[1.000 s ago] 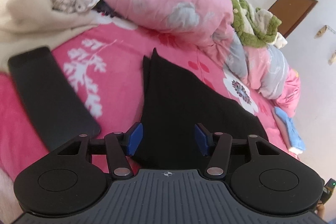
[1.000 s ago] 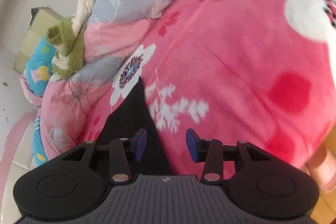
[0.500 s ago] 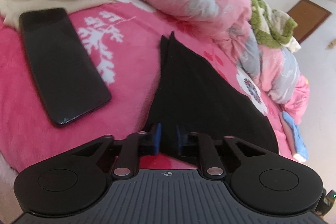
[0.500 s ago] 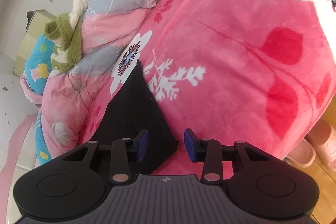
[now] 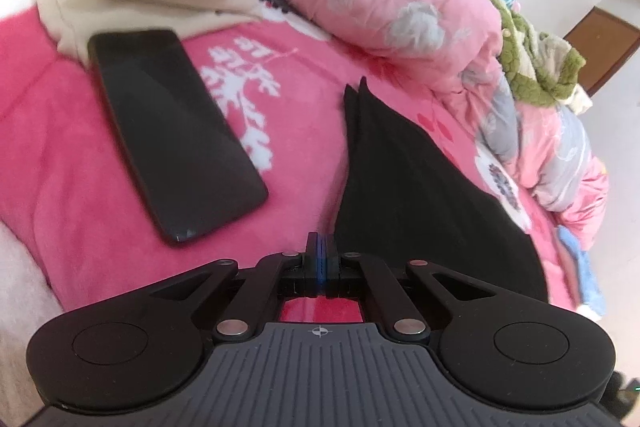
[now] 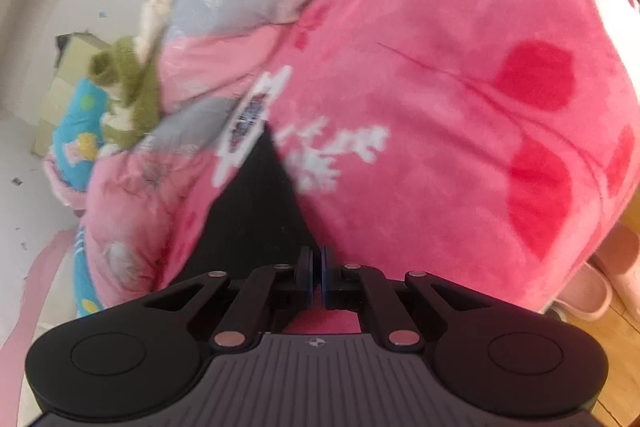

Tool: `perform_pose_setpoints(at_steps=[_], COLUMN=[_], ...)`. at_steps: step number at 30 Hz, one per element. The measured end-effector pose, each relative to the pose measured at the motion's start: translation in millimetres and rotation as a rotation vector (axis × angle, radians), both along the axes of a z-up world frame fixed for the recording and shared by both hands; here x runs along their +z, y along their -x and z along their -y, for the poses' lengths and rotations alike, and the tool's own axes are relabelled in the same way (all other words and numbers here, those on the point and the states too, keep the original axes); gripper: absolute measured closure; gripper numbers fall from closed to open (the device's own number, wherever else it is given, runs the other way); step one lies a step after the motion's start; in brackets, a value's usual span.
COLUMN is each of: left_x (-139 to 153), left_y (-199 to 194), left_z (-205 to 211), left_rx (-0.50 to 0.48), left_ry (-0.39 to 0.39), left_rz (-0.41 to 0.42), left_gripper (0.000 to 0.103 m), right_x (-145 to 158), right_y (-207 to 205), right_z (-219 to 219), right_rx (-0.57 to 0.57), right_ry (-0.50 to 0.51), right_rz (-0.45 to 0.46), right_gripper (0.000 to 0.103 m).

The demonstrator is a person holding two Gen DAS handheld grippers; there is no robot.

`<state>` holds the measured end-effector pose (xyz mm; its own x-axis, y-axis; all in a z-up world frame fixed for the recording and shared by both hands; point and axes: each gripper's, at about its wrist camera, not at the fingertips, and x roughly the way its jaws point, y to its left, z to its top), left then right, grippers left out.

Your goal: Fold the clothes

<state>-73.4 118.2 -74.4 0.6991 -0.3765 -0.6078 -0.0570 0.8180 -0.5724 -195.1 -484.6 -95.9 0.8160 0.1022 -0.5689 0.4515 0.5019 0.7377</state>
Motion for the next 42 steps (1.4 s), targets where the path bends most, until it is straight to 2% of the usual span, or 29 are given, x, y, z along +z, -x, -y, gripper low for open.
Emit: perform_pose_setpoints(at_steps=[1,3,5,7,8,9,11,14,17,21,26,28,30,33,38,42], left_x=[0.2,4.2,8.2,10.6,9.9,8.2,5.1,0.7,-4.6,-12.9,-20.1,-21.6,-22.0,-19.2,-8.7,-5.2], left_y=[1.9,6.9,11.9,16.3,16.7,17.5,18.7,19.8,15.9,7.0,-1.8,-3.9,-4.4,-4.2,-5.7,-5.3], left_z=[0.4,4.7,10.7,22.0,27.1,32.3,39.4,45.8,40.2,28.5,19.9,17.8,15.2,10.8,2.6,6.6], left_rx=[-0.015,-0.046,-0.088,-0.168,-0.200,-0.227,-0.262,-0.289,-0.286,-0.266,-0.296,-0.296,-0.297,-0.299,-0.292,-0.300], left_ry=[0.003,-0.048,-0.109,-0.191,-0.221,-0.255,-0.307,-0.364,-0.343,-0.268,-0.140,-0.115,-0.098,-0.070,-0.016,-0.120], left_rz=[0.005,0.042,0.090,0.135,0.146,0.162,0.198,0.254,0.273,0.279,0.298,0.289,0.278,0.252,0.178,0.131], left_gripper=[0.103,0.103,0.101,0.098,0.090,0.072,0.056,0.050,0.047,0.047,0.051,0.062,0.078,0.095,0.099,0.099], right_x=[-1.5,-2.5,5.8,18.0,22.7,27.0,33.1,33.6,31.8,33.4,36.2,36.6,36.4,33.8,32.7,34.2], right_y=[0.9,3.8,9.1,14.1,15.5,16.5,14.8,7.1,-0.7,-10.9,-22.2,-25.7,-27.8,-29.7,-30.0,-27.4], right_z=[1.2,3.1,3.7,2.2,1.4,0.6,-3.5,-10.1,-20.1,-35.5,-49.1,-53.4,-56.4,-59.0,-59.3,-58.2], right_rx=[-0.006,-0.021,-0.055,-0.071,-0.069,-0.065,-0.050,-0.026,-0.003,0.021,0.042,0.046,0.051,0.052,0.048,0.045], right_ry=[-0.010,-0.031,0.012,0.082,0.100,0.113,0.130,0.135,0.138,0.151,0.167,0.169,0.172,0.170,0.166,0.170], right_rz=[0.000,0.008,-0.003,-0.013,-0.011,-0.008,-0.007,-0.026,-0.049,-0.065,-0.080,-0.087,-0.094,-0.107,-0.108,-0.103], right_gripper=[0.099,0.096,0.088,0.085,0.084,0.083,0.083,0.083,0.083,0.082,0.082,0.082,0.082,0.082,0.082,0.082])
